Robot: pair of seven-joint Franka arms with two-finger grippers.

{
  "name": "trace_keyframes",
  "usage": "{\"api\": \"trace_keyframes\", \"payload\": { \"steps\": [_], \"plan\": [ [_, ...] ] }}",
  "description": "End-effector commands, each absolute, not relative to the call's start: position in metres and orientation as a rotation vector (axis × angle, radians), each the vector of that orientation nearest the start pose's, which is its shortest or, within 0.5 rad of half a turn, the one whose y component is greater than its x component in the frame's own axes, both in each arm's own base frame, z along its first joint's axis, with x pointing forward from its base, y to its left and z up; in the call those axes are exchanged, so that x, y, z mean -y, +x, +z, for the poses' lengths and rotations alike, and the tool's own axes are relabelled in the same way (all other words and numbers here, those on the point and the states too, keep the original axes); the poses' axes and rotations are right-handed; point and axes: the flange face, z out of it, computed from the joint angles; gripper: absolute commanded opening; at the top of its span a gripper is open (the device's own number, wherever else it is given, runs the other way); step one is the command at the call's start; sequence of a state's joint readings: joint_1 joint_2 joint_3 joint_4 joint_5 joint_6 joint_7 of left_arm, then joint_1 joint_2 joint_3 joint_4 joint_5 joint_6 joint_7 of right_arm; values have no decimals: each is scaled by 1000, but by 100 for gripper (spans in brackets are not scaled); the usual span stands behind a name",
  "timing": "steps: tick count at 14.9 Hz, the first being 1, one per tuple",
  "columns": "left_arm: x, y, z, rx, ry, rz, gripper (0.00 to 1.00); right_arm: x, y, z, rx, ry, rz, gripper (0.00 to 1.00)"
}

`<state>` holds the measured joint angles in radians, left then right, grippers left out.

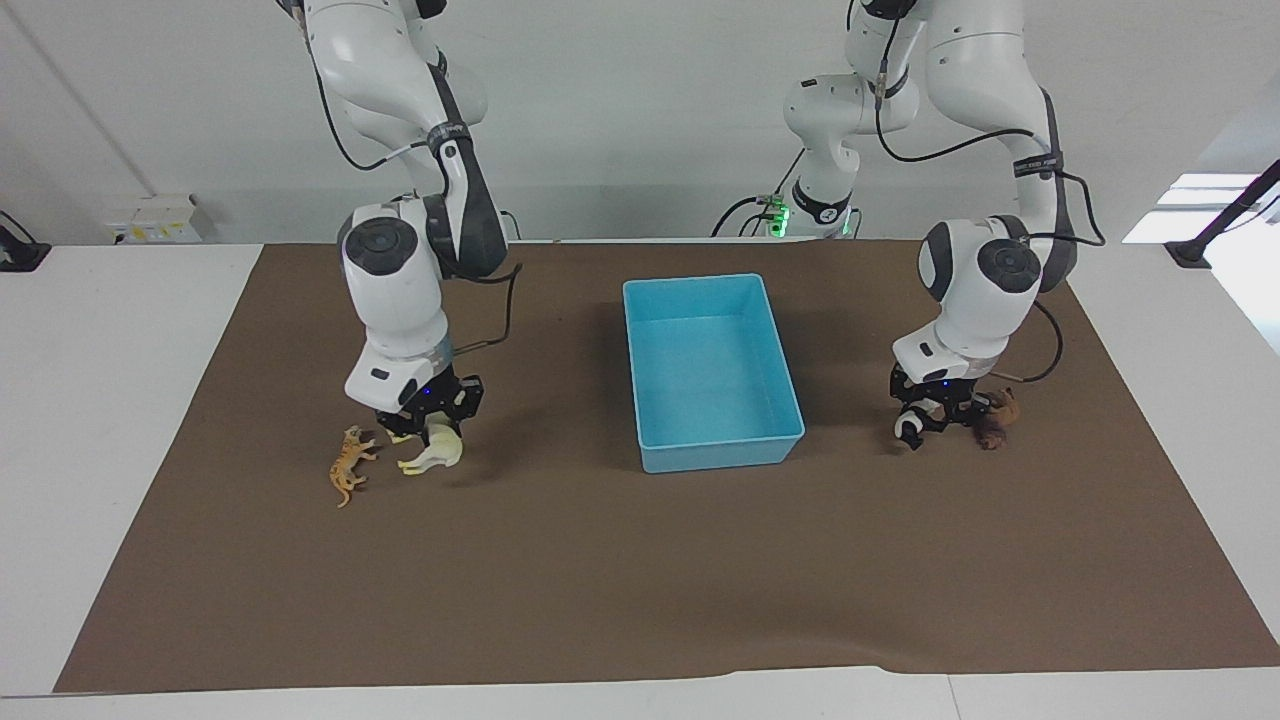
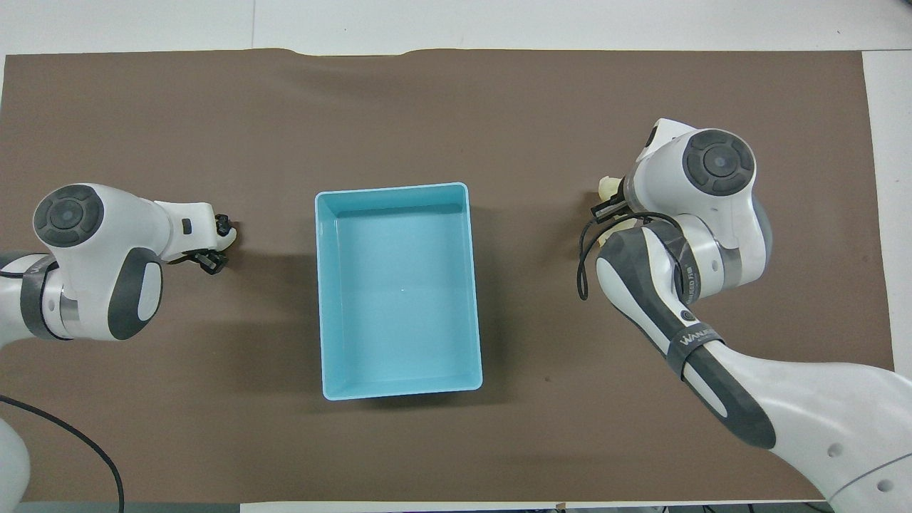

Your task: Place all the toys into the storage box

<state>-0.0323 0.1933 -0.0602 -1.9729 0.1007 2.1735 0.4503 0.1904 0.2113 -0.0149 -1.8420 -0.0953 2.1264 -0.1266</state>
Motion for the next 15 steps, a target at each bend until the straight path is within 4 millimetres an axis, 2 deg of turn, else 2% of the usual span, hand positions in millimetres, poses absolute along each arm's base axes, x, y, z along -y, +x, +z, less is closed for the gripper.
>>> {"api": "trace_keyframes", "payload": {
  "steps": [1,2,3,4,5,6,7,9,10,11,13,14,15],
  "plan": [
    [113,600,452,-763,-3024,51,0,-87,610,455,546,-3190,-92,0],
    [135,591,470,-714,-3041,50,0,-79,612,468,536,-3195,-96,0],
    [166,575,486,-644,-3076,41,0,-69,612,476,517,-3203,-94,0],
    [192,563,493,-585,-3093,40,0,-69,610,481,518,-3203,-101,0],
    [229,543,492,-548,-3095,52,0,-68,609,485,519,-3204,-111,0],
    [262,519,484,-514,-3094,60,0,-68,609,485,517,-3203,-102,0],
    [281,499,477,-467,-3103,39,0,-68,609,485,515,-3204,-102,0],
    [313,458,441,-443,-3123,-35,0,-68,609,486,514,-3204,-104,0],
    [311,449,430,-437,-3133,-69,15,-68,609,486,514,-3204,-107,0],
    [310,447,427,-436,-3133,-69,61,-71,609,486,519,-3202,-107,0],
    [306,451,429,-410,-3133,-56,100,-77,608,487,518,-3201,-111,0],
    [302,456,433,-393,-3138,-67,100,-78,608,487,518,-3200,-111,0],
    [286,470,438,-353,-3146,-85,100,-78,609,488,514,-3199,-114,0]
  ]
}}
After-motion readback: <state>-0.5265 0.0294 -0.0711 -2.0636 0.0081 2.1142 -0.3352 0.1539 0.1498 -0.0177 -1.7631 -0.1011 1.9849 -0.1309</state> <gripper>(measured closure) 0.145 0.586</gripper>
